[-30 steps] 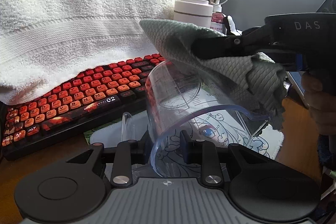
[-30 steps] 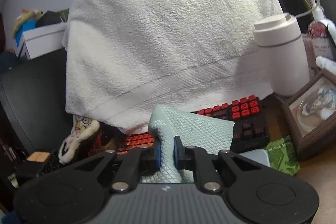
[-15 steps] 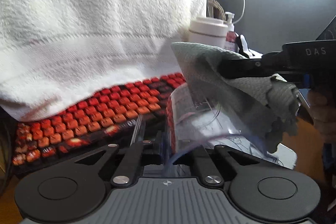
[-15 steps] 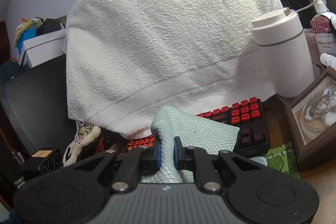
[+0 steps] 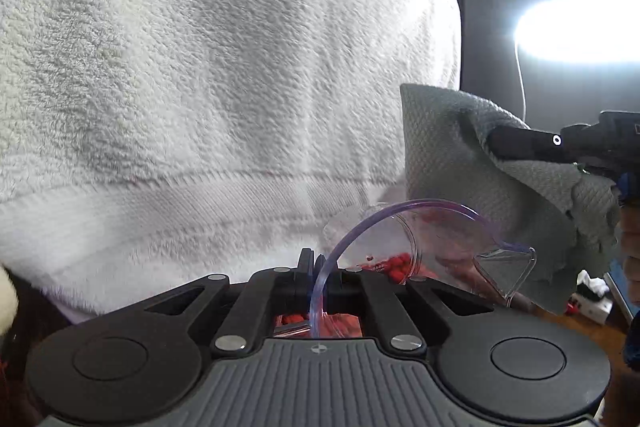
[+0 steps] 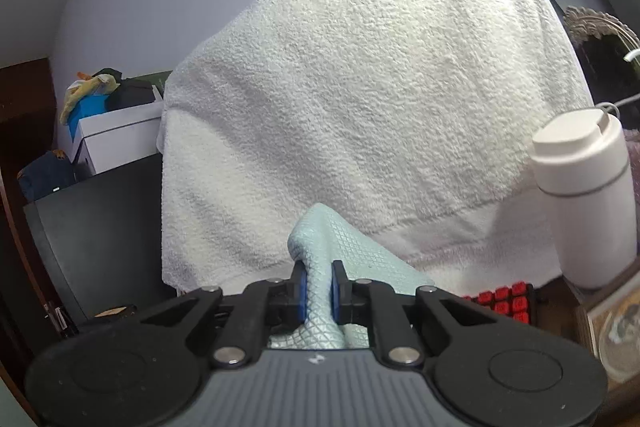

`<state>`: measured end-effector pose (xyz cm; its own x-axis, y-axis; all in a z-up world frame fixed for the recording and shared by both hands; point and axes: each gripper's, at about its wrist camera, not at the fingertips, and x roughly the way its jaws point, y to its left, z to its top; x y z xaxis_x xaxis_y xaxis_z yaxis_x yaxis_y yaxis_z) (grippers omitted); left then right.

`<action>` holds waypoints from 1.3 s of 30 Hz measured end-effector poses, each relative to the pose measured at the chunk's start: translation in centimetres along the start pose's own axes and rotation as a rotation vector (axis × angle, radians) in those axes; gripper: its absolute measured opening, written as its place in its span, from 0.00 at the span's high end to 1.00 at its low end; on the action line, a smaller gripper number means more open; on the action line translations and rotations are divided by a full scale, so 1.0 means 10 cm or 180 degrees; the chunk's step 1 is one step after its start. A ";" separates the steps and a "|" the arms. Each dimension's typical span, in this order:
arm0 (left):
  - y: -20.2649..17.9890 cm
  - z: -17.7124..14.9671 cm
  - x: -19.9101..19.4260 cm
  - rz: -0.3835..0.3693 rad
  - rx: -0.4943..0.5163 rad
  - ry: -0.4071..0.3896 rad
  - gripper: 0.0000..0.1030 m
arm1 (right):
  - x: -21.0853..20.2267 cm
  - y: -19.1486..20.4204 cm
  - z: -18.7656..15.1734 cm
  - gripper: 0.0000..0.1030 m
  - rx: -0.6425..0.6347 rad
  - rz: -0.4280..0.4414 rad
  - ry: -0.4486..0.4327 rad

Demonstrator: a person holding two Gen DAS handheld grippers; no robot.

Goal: Clean container

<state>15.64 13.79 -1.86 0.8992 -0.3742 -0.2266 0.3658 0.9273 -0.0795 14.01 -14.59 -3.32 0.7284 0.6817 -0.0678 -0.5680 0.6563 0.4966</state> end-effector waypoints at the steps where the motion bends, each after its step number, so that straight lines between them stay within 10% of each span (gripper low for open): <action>1: 0.07 0.01 0.05 0.0012 0.0002 0.0015 0.97 | 0.06 -0.02 0.05 0.89 -0.0008 0.0054 -0.0017; 19: 0.46 -0.12 0.44 0.0002 -0.0194 0.0556 0.95 | 0.90 -0.63 0.02 0.89 0.0039 0.0267 0.0247; 39: 0.39 -0.20 0.46 0.0020 -0.0171 0.0654 0.78 | 0.96 -0.11 -0.32 0.89 -0.0409 0.0869 0.0664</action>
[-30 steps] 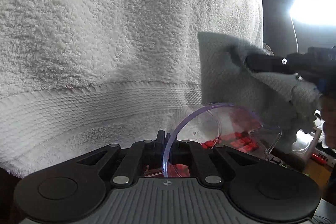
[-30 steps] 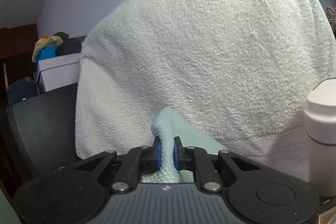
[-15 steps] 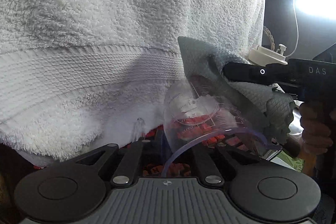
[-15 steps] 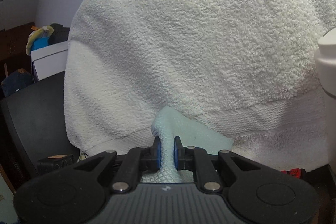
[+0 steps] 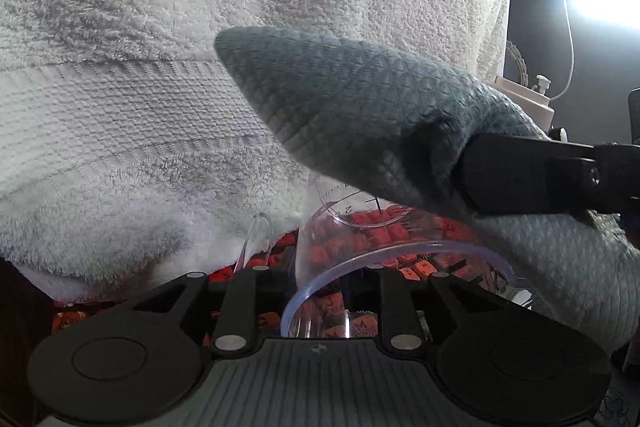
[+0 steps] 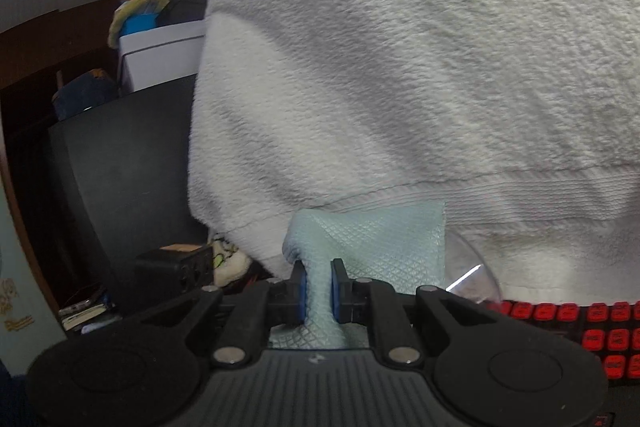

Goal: Clean container

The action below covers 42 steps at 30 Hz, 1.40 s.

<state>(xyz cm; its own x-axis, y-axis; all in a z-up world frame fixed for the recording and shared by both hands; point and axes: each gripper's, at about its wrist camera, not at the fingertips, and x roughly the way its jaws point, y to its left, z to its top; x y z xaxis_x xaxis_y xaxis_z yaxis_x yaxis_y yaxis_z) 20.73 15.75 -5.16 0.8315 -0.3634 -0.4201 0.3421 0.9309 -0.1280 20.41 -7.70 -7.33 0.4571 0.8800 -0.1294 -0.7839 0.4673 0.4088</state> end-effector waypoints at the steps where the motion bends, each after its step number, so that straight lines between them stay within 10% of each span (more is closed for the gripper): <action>1: 0.01 0.00 0.00 -0.0002 -0.0011 0.0000 0.78 | 0.01 0.03 -0.01 0.89 -0.0016 0.0024 0.0009; 18: 0.06 -0.02 -0.01 -0.0019 -0.0064 0.0014 0.77 | -0.14 -0.43 0.05 0.90 0.0577 -0.0584 -0.0424; 33: -0.03 0.00 0.05 0.0019 -0.0055 0.0022 0.73 | 0.06 -0.06 -0.05 0.89 0.0370 -0.0077 -0.0179; 42: -0.05 -0.02 0.05 0.0017 -0.0041 0.0024 0.73 | -0.11 -0.33 -0.02 0.89 0.0772 -0.0587 -0.0558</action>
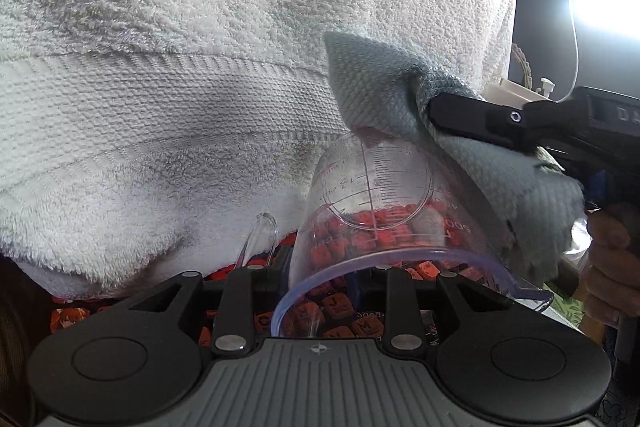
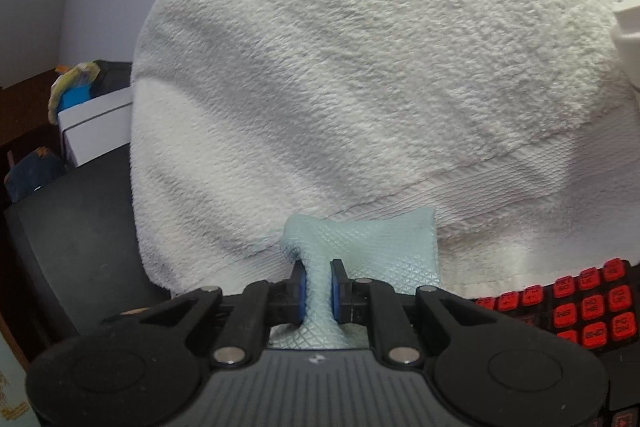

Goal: Clean container

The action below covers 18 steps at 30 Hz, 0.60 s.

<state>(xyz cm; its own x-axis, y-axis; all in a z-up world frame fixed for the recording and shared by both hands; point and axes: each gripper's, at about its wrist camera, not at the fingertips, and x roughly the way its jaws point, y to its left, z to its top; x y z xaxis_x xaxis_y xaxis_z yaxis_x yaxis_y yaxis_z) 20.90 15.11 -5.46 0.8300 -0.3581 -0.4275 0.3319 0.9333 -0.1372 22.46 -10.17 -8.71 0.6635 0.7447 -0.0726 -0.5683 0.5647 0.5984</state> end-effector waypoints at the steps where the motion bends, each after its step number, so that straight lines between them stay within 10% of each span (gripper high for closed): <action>1: 0.00 0.00 -0.01 -0.0005 0.0002 0.0001 0.73 | -0.01 -0.03 0.01 0.89 0.0061 -0.0035 -0.0031; 18: -0.01 0.02 0.08 0.0002 0.0020 0.0005 0.72 | 0.13 0.16 -0.14 0.89 0.0230 0.0567 0.0399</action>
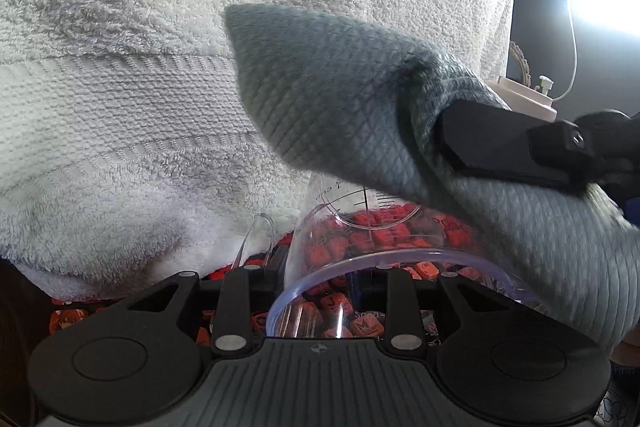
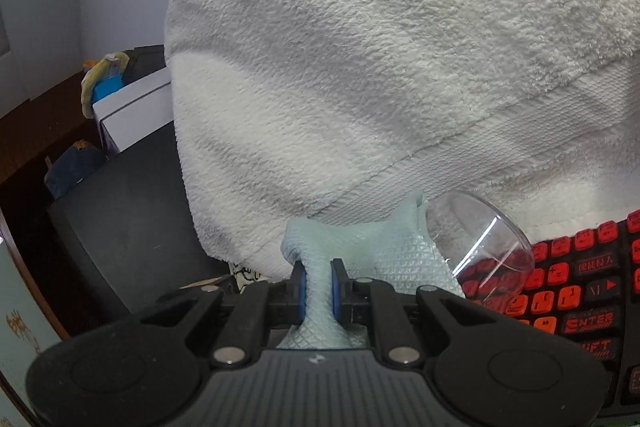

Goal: Clean container

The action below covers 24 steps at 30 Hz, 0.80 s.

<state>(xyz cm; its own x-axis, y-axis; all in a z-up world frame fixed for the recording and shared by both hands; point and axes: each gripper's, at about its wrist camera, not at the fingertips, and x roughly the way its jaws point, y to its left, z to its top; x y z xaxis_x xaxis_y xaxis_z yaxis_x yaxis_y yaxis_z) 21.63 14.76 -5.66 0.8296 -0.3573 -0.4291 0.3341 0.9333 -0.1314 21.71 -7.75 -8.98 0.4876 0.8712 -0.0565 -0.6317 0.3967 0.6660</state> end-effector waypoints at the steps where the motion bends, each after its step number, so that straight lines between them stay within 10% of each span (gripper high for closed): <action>1: 0.00 0.00 0.01 0.0001 0.0002 0.0000 0.72 | -0.02 -0.02 0.01 0.89 0.0028 -0.0034 -0.0044; 12: 0.04 -0.02 -0.03 0.0004 0.0017 0.0001 0.71 | -0.23 -0.33 0.11 0.89 0.0449 -0.0309 -0.0497; 24: 0.07 -0.02 -0.05 -0.0004 0.0017 0.0001 0.71 | -0.01 -0.02 -0.01 0.89 0.0049 0.0093 0.0028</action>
<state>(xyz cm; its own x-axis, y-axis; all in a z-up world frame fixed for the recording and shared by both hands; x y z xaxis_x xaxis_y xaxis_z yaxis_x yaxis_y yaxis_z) 21.34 15.60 -5.73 0.8290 -0.3584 -0.4293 0.3375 0.9327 -0.1270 21.75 -7.87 -9.24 0.4637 0.8849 -0.0434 -0.6362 0.3667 0.6788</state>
